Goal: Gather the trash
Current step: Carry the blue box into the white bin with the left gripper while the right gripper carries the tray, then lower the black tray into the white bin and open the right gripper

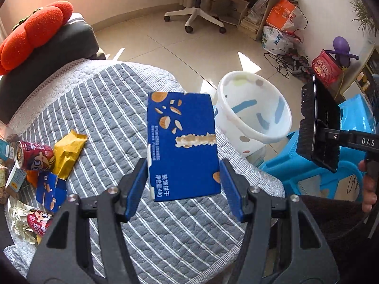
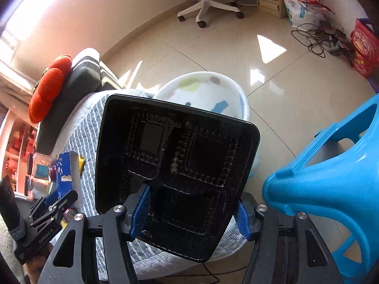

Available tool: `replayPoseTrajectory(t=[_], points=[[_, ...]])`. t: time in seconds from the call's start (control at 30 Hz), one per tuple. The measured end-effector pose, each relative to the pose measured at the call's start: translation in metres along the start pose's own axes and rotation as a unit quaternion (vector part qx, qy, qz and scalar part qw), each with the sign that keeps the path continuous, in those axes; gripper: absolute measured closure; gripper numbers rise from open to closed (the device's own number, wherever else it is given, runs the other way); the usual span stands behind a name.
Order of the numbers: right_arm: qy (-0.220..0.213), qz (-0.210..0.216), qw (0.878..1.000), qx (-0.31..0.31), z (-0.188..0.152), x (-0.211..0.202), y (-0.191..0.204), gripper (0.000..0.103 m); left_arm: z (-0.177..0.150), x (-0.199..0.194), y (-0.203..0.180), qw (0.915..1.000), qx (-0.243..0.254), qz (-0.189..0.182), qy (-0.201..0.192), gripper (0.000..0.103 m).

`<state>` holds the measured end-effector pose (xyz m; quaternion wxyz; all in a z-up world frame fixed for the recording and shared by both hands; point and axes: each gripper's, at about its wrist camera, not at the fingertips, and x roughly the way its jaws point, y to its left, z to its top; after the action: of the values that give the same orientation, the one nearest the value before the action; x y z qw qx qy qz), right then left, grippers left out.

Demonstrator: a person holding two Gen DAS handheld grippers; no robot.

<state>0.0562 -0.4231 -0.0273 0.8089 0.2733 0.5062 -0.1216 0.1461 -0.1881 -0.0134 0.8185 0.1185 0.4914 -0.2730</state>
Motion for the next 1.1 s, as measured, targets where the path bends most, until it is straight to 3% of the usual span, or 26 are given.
replayPoseTrajectory(t=[0.17, 0.5, 0.67, 0.73, 0.8, 1.1], points=[[0.000, -0.017, 1.000, 0.004, 0.010, -0.003, -0.031, 0.040, 0.029, 0.026, -0.036, 0.9991, 0.034, -0.020, 0.013, 0.040], [-0.006, -0.075, 0.997, -0.011, 0.020, 0.000, -0.046, 0.040, 0.067, 0.063, -0.085, 0.9961, 0.070, -0.046, 0.027, 0.040], [-0.010, -0.082, 0.997, -0.006, 0.020, -0.003, -0.051, 0.040, 0.077, 0.073, -0.097, 0.9952, 0.081, -0.049, 0.025, 0.039], [-0.010, -0.084, 0.996, -0.003, 0.020, -0.004, -0.053, 0.040, 0.077, 0.073, -0.093, 0.9956, 0.072, -0.052, 0.028, 0.032], [-0.010, -0.084, 0.996, 0.001, 0.020, -0.005, -0.055, 0.040, 0.075, 0.067, -0.087, 0.9969, 0.059, -0.049, 0.017, 0.014], [-0.012, -0.073, 0.997, 0.019, 0.031, -0.003, -0.049, 0.040, 0.038, 0.025, -0.036, 0.9995, 0.031, 0.007, -0.004, 0.001]])
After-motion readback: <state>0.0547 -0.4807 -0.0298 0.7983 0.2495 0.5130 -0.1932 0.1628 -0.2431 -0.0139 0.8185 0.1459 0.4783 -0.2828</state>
